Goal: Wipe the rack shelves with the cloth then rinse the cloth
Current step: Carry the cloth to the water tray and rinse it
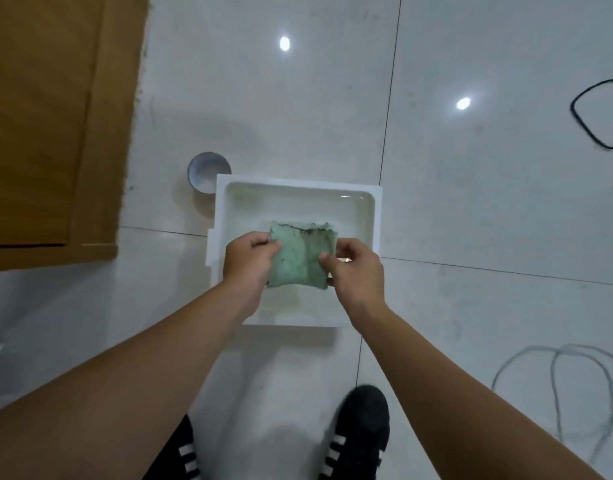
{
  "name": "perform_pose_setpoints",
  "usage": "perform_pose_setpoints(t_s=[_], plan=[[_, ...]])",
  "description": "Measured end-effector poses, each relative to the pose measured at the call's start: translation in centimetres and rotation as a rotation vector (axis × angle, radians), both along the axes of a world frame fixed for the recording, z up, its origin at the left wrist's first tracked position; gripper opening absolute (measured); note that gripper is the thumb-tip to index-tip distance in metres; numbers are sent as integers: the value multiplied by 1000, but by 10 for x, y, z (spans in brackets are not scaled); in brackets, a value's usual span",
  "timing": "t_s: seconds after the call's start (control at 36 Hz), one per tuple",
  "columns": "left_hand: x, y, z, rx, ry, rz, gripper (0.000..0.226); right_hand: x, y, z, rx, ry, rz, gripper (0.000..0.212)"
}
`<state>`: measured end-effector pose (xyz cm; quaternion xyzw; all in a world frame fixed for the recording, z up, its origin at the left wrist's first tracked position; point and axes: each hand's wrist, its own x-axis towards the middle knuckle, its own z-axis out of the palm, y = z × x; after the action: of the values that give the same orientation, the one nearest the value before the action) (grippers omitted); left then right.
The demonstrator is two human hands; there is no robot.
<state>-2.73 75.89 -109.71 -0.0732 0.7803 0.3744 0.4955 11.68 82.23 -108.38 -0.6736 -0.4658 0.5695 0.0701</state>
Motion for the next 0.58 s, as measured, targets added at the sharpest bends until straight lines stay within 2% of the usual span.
perform_pose_setpoints(t_s=[0.17, 0.31, 0.36, 0.44, 0.58], plan=[[6, -2, -28, -46, 28, -32, 15, -14, -1, -29, 72, -55, 179, 22], [15, -5, -38, -44, 35, -13, 20, -23, -9, -35, 120, -113, 288, 23], [20, -4, -38, -51, 94, -63, 25, -27, -11, -37, 146, -147, 292, 22], [24, -2, -40, -71, 186, -134, 20, -30, -13, -43, 147, -167, 283, 21], [26, 1, -46, -100, 200, -143, 20, -31, -13, -52, 127, -233, 264, 21]])
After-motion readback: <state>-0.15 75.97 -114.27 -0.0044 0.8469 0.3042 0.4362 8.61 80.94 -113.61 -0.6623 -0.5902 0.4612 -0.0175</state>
